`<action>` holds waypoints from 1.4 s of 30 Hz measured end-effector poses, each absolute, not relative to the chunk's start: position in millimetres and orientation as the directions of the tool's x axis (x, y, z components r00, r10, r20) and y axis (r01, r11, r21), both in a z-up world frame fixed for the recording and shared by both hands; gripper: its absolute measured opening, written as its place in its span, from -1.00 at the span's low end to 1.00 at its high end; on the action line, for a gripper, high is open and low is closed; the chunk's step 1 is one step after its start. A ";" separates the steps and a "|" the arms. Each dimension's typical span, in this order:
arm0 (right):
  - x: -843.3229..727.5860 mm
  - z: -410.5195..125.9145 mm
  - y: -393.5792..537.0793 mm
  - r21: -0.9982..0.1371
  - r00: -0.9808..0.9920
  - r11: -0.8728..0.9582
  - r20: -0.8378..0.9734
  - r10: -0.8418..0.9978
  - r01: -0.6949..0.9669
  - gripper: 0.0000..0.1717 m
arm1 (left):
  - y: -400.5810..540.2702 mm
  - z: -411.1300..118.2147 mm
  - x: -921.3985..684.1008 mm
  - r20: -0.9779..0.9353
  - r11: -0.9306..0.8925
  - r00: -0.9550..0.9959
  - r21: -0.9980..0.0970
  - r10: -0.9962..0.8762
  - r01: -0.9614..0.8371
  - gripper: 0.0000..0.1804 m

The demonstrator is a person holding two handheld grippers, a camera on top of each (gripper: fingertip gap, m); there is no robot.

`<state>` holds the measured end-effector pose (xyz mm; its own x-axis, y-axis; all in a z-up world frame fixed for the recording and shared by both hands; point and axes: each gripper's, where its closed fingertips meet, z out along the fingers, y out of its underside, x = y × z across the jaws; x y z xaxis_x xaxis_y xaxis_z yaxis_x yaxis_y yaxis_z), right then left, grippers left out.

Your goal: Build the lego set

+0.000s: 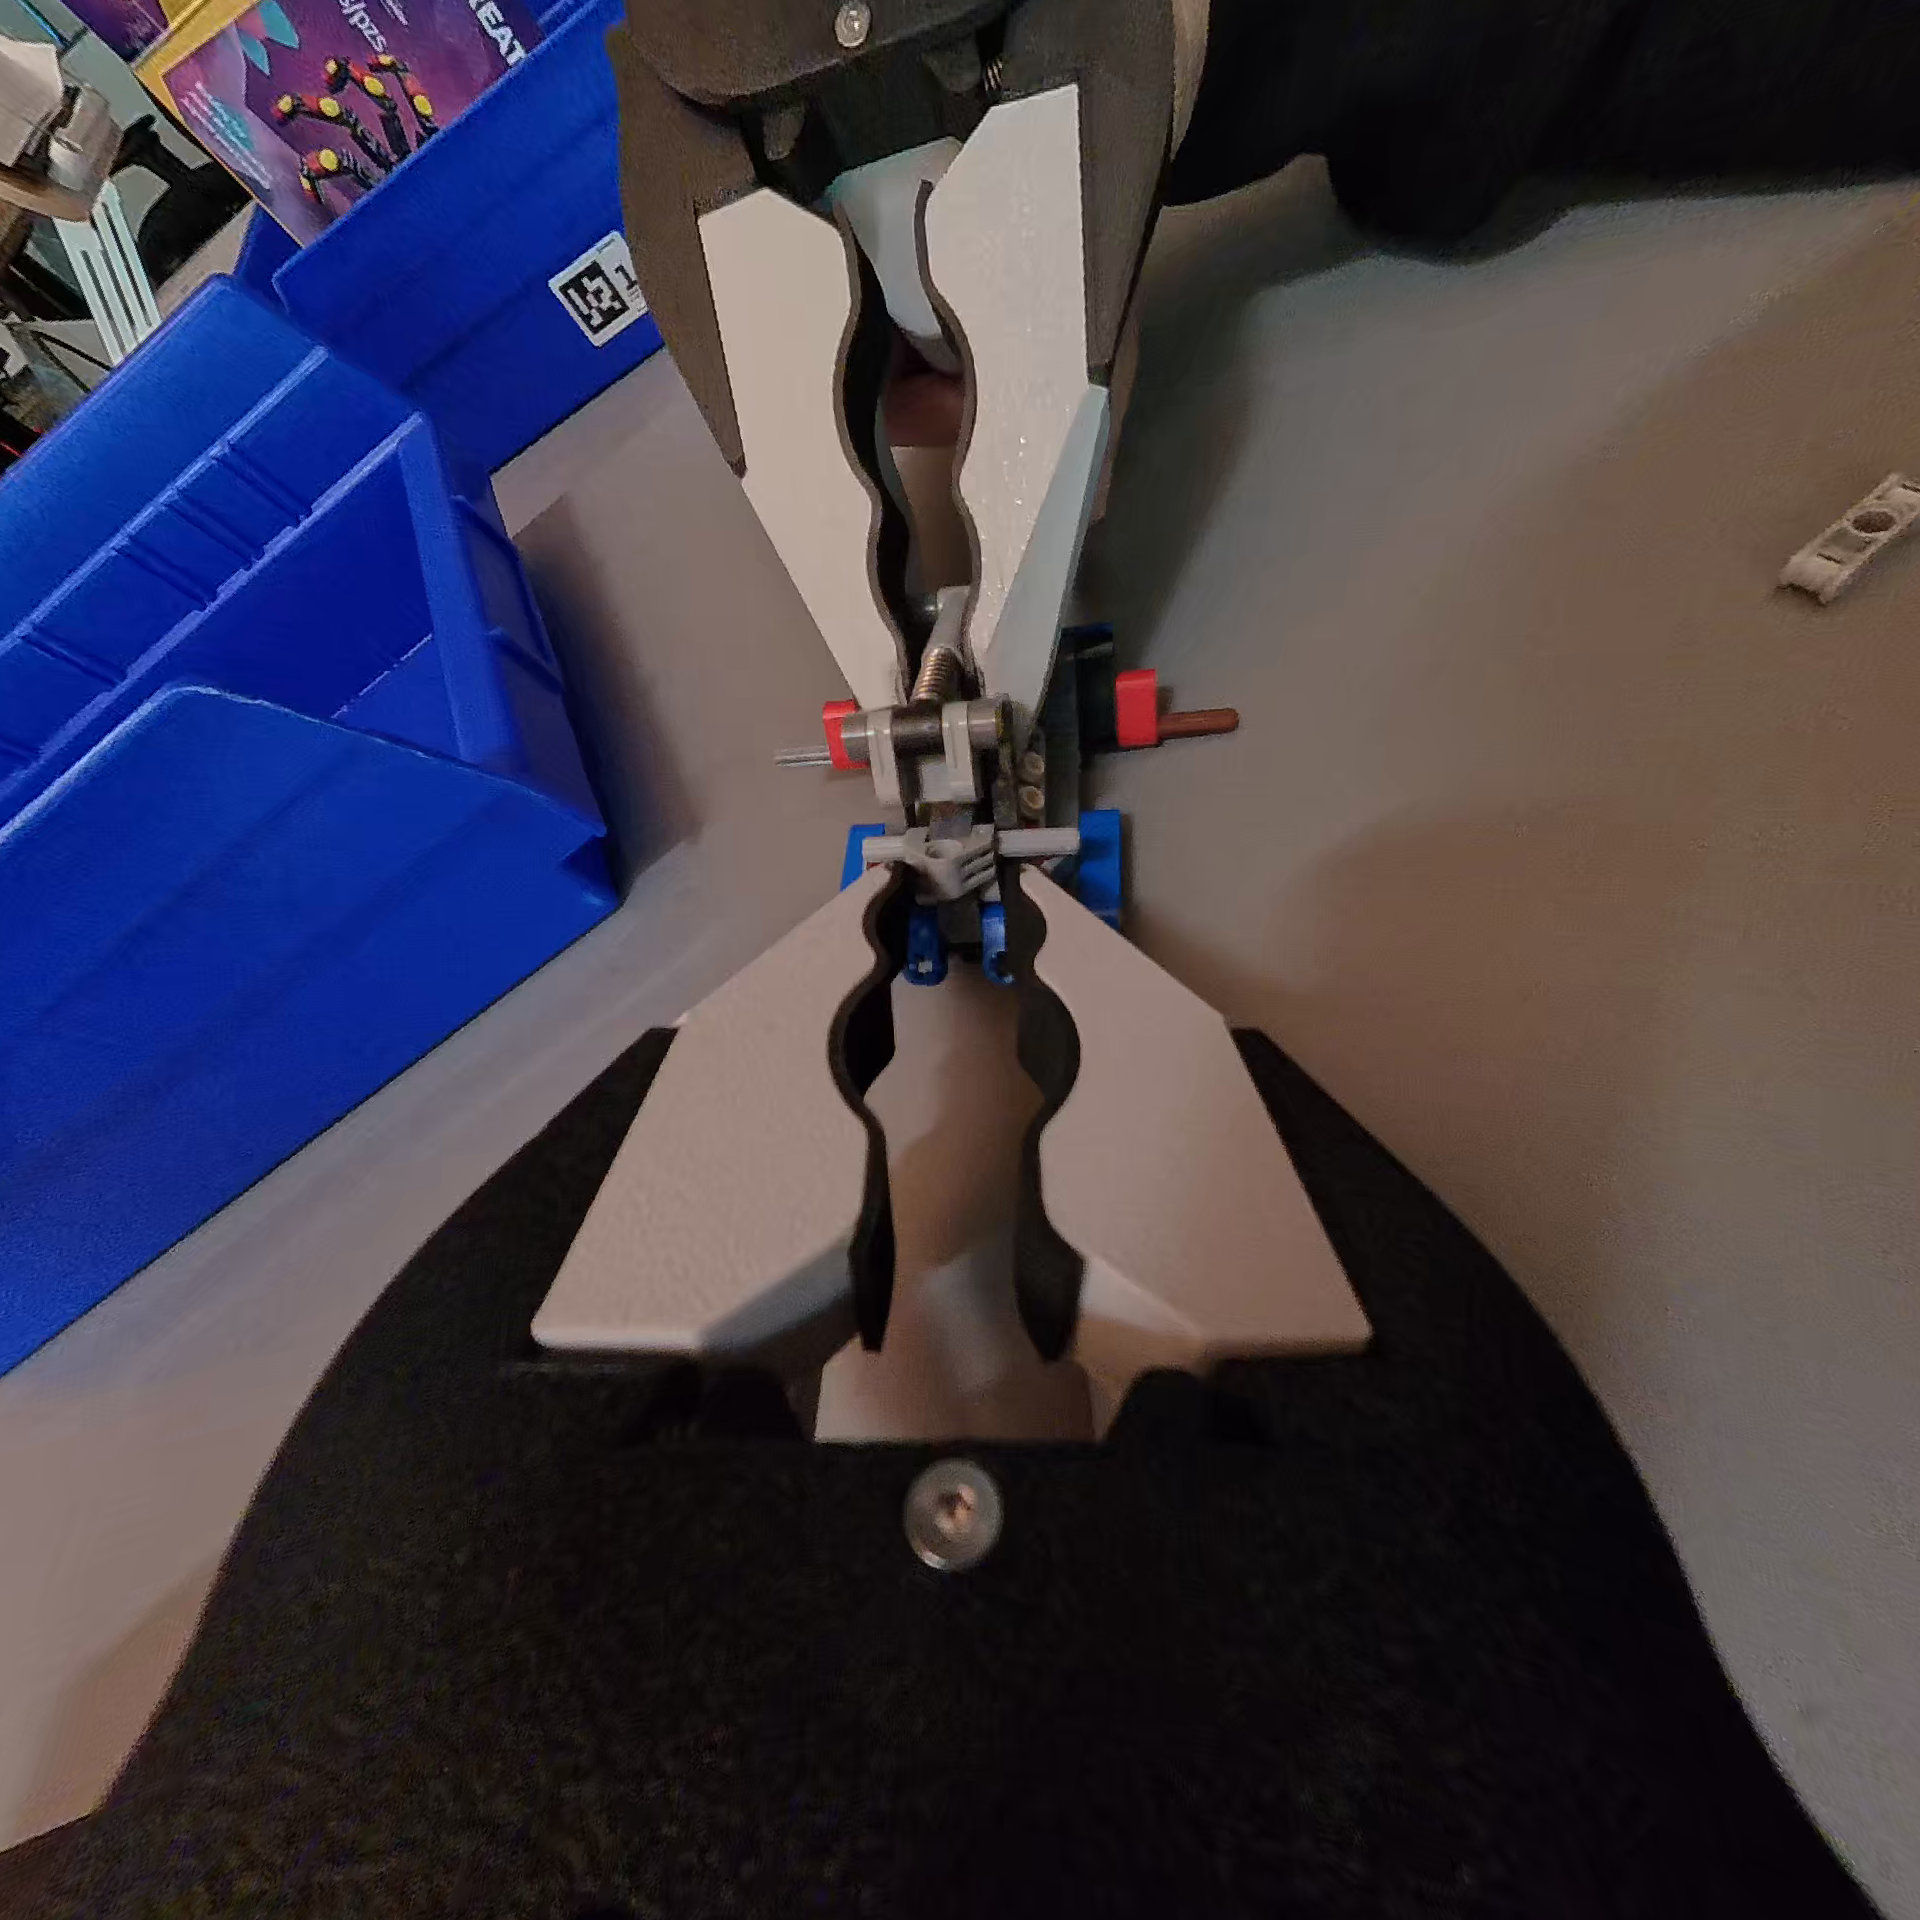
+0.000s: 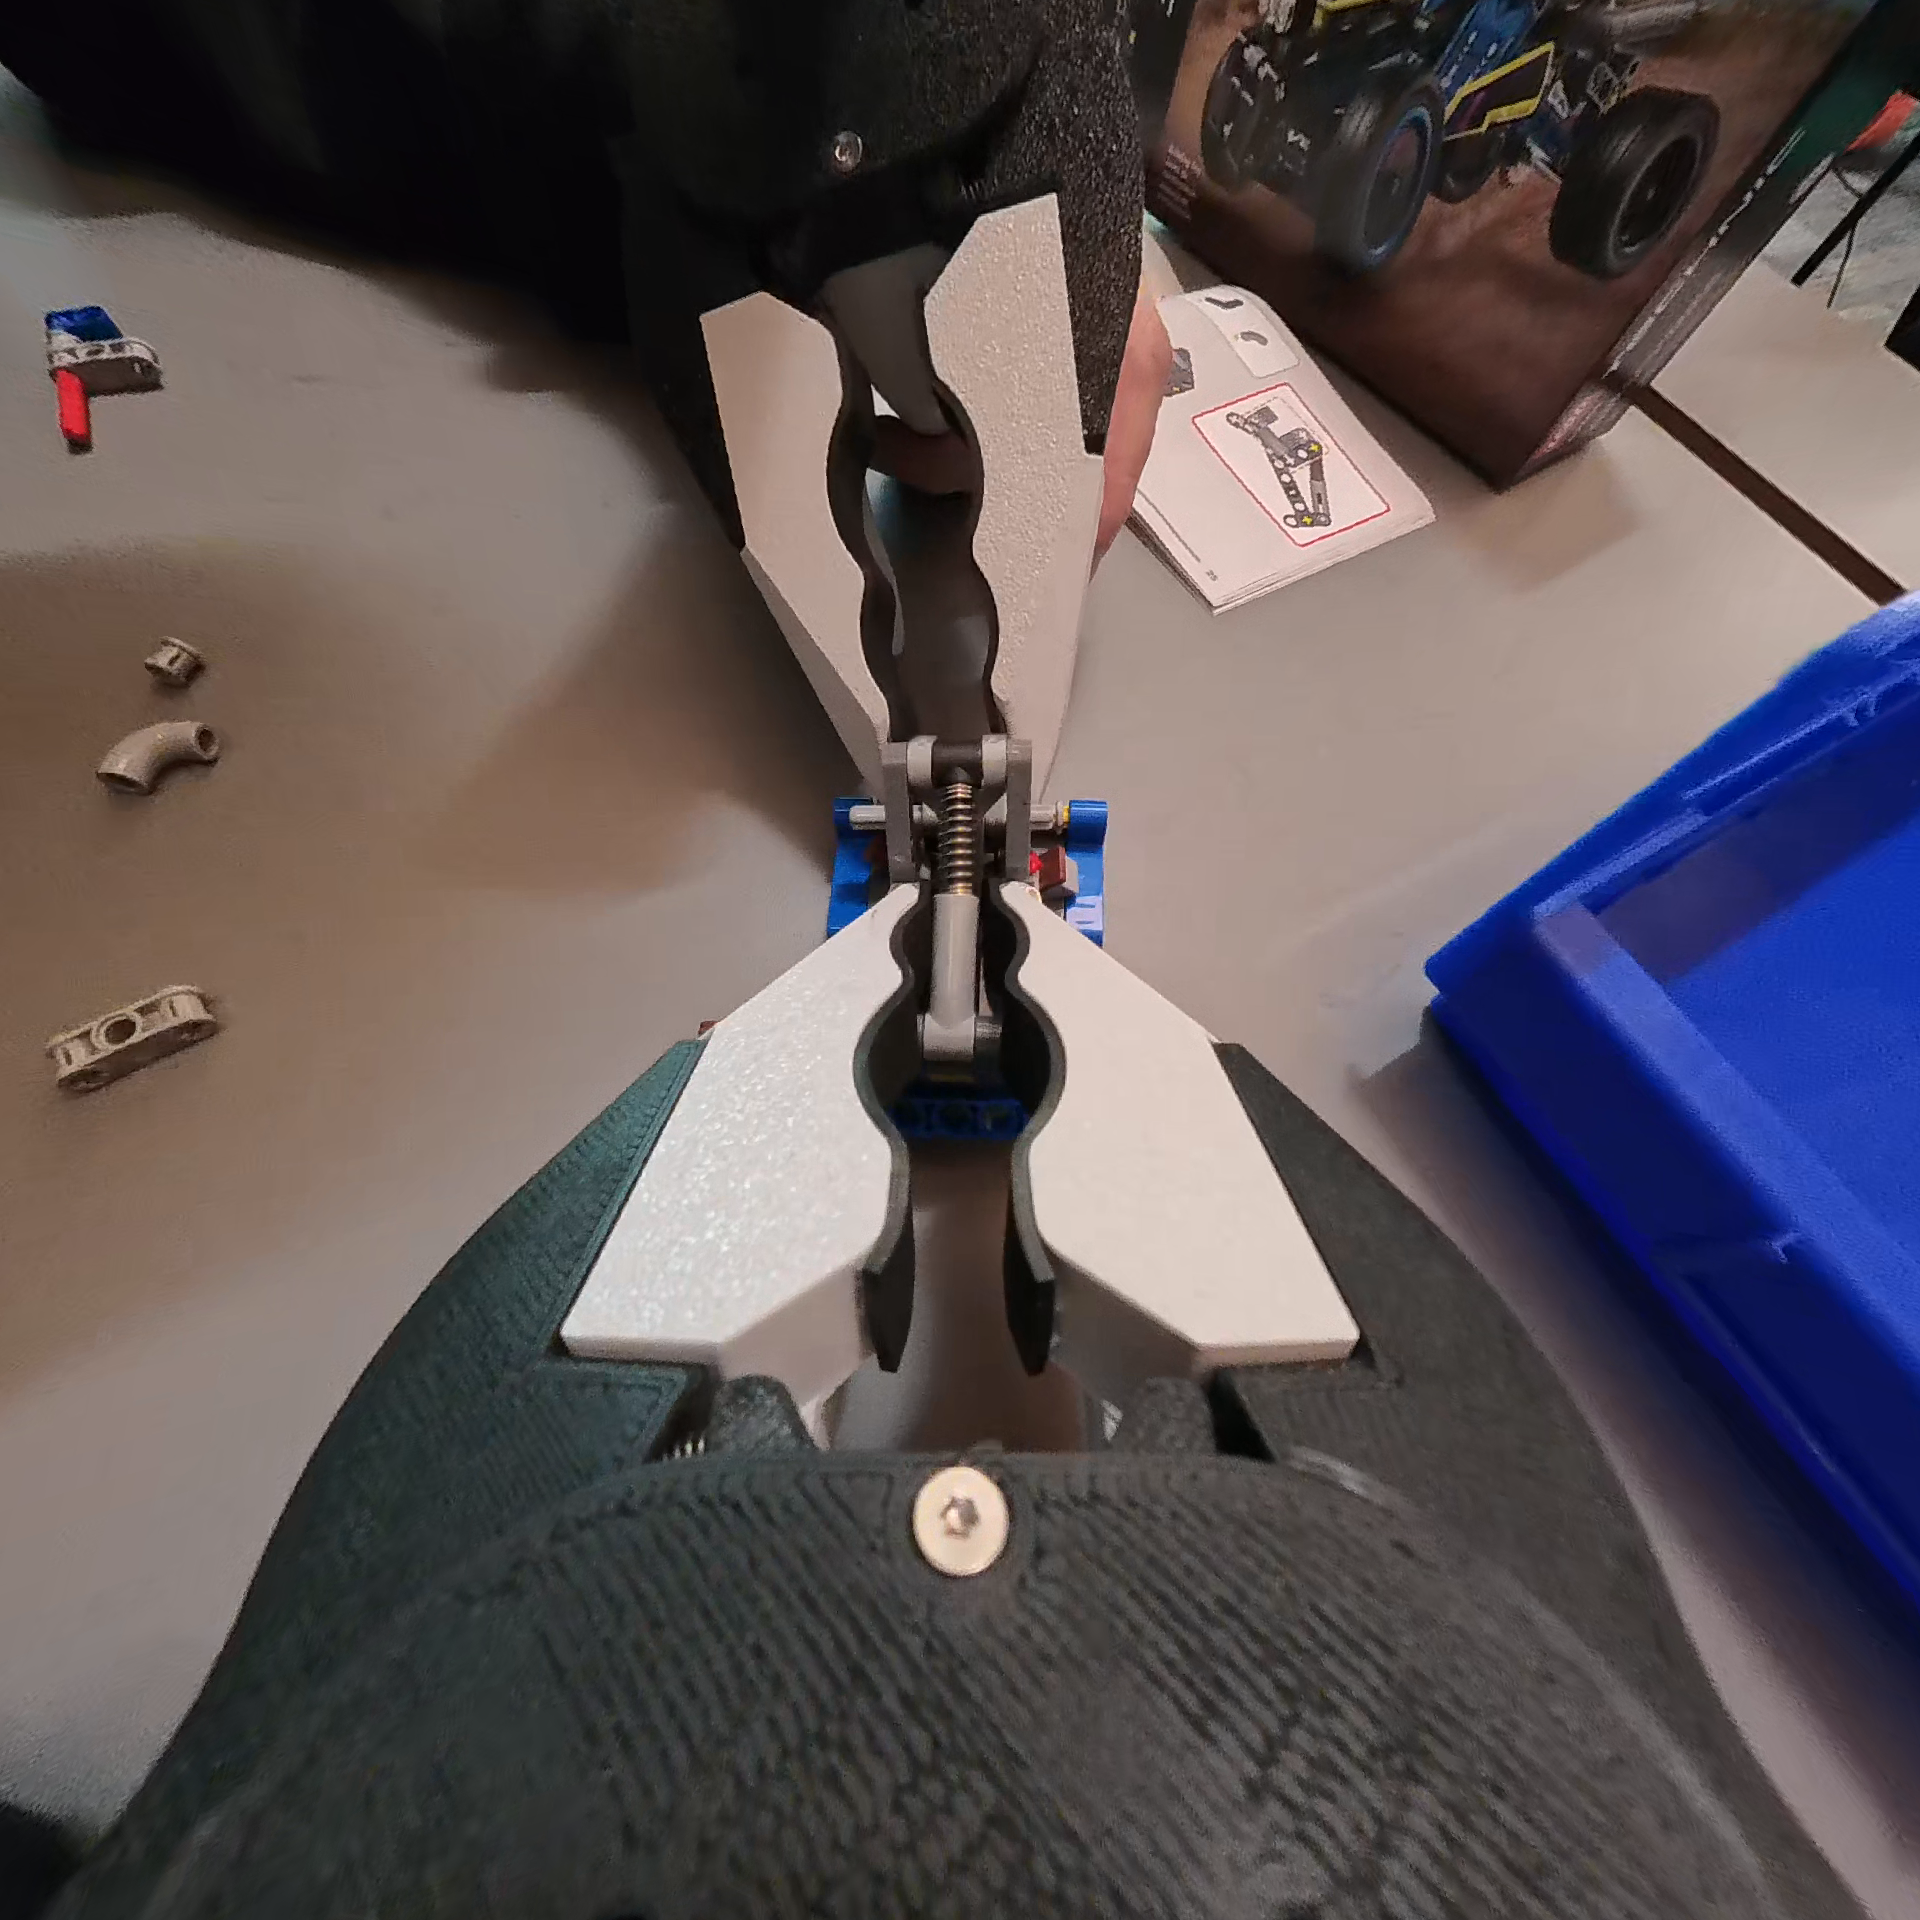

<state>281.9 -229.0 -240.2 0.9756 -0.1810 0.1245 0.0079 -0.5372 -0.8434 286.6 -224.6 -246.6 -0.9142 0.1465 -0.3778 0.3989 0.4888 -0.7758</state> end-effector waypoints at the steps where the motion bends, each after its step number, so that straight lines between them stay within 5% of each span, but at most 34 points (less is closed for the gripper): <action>1: 281.9 -240.1 -228.8 -0.843 0.976 -0.537 0.125 -0.180 0.009 -0.94 | -224.5 -246.7 286.6 -0.378 0.489 -0.914 -0.776 0.146 0.399 -0.85; 9: 282.7 -240.6 -228.6 -0.842 0.977 -0.539 0.123 -0.173 0.011 -0.94 | -221.0 -243.6 286.0 -0.292 0.487 -0.946 -0.811 0.140 0.323 -0.83; 17: 282.5 -240.7 -229.0 -0.841 0.978 -0.541 0.132 -0.165 0.022 -0.94 | -215.8 -202.1 293.4 0.072 0.291 -0.994 -0.956 0.079 -0.046 -0.85; 27: 282.0 -240.8 -229.1 -0.840 0.978 -0.542 0.135 -0.161 0.027 -0.94 | -218.5 -242.4 296.6 -0.137 0.519 -0.990 -0.844 0.035 0.135 -0.95; 42: 280.2 -240.8 -229.3 -0.840 0.979 -0.541 0.138 -0.149 0.035 -0.94 | -221.5 -223.9 289.4 -0.033 0.417 -0.999 -0.908 0.035 0.044 -0.91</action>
